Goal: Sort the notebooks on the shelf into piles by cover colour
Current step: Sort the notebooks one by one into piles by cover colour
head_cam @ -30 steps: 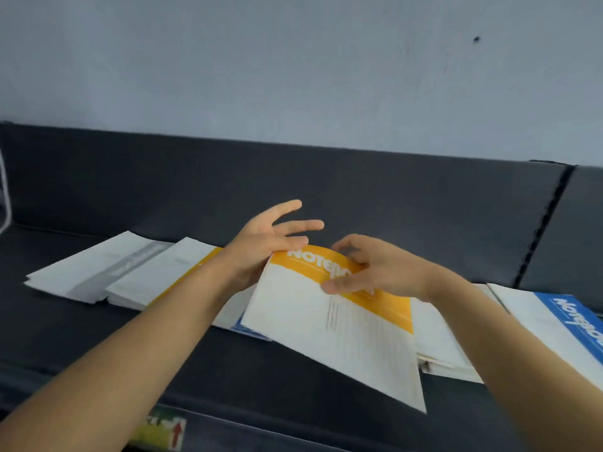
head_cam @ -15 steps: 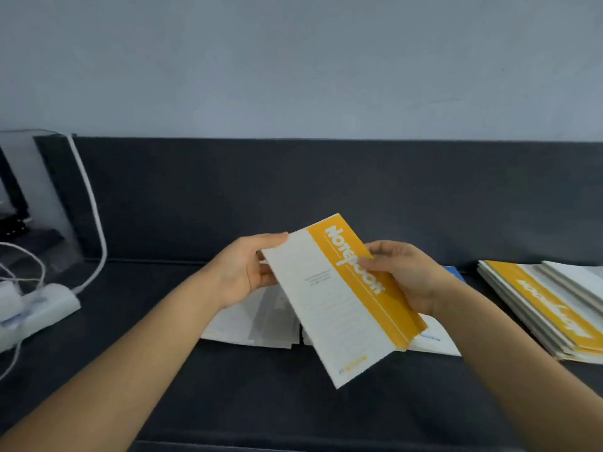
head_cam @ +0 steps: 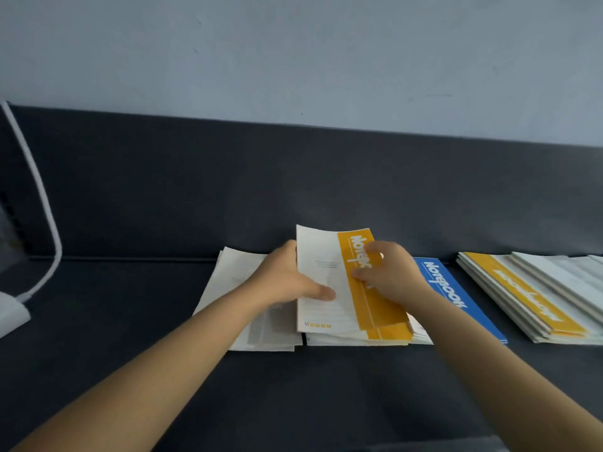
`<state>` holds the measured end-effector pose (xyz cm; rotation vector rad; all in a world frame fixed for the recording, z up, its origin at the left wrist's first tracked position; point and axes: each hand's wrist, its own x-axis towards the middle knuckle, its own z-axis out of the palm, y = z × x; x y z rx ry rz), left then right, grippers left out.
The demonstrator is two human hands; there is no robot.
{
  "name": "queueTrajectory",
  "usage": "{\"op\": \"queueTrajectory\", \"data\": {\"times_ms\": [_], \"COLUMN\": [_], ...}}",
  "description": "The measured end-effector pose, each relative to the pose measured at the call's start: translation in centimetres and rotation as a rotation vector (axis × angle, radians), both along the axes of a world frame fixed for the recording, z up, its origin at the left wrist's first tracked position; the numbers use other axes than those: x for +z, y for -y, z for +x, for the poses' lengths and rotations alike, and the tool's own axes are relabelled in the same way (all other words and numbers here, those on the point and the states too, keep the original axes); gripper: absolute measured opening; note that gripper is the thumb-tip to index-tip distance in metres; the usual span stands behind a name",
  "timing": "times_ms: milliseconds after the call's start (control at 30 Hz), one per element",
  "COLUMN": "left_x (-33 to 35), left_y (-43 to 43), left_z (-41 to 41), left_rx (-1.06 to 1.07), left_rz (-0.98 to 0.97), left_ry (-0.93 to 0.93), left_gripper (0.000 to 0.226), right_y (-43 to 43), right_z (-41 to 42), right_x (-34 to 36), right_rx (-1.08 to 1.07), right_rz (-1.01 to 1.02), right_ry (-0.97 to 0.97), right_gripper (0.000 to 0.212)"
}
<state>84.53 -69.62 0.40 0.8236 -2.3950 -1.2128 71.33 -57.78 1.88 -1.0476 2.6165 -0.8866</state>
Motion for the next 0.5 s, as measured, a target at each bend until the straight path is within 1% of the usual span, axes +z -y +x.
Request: {"op": "queueTrajectory", "data": {"times_ms": [33, 67, 100, 133, 167, 200, 233, 300, 367, 433, 500], "left_x": [-0.1, -0.1, -0.3, -0.3, -0.3, 0.0, 0.4, 1.7, 2.9, 3.6, 3.6], "left_y": [-0.4, -0.8, -1.0, -1.2, -1.3, -1.6, -1.9, -3.4, -5.8, -9.0, -12.4], "left_z": [-0.8, -1.5, -2.1, -2.8, -3.5, -4.1, -4.7, -6.4, -9.0, -12.6, -16.6], "left_rx": [-0.037, -0.056, -0.058, -0.056, -0.062, -0.07, -0.068, -0.034, 0.015, 0.047, 0.043], "left_rz": [-0.094, -0.183, -0.259, -0.329, -0.404, -0.484, -0.555, -0.647, -0.669, -0.671, -0.677], "left_ry": [0.08, 0.199, 0.343, 0.489, 0.62, 0.725, 0.788, 0.8, 0.721, 0.615, 0.547], "left_gripper": [0.059, 0.068, 0.082, 0.094, 0.1, 0.102, 0.099, 0.09, 0.082, 0.075, 0.073], "right_y": [-0.2, -0.5, -0.8, -1.2, -1.7, -2.1, -2.7, -4.3, -6.5, -9.6, -13.2], "right_z": [-0.6, -1.1, -1.5, -2.0, -2.5, -3.1, -3.9, -6.3, -9.8, -14.0, -18.7], "right_x": [-0.3, -0.6, -0.9, -1.4, -1.8, -2.1, -2.1, -1.4, -0.6, -0.2, 0.0], "right_rx": [0.006, 0.03, 0.074, 0.134, 0.194, 0.245, 0.285, 0.333, 0.36, 0.364, 0.344], "right_rz": [0.028, 0.069, 0.137, 0.225, 0.299, 0.335, 0.326, 0.215, 0.123, 0.102, 0.132], "right_ry": [-0.057, -0.105, -0.151, -0.189, -0.222, -0.239, -0.244, -0.256, -0.307, -0.379, -0.461], "right_gripper": [0.049, 0.042, 0.037, 0.034, 0.034, 0.036, 0.039, 0.043, 0.044, 0.043, 0.045]}}
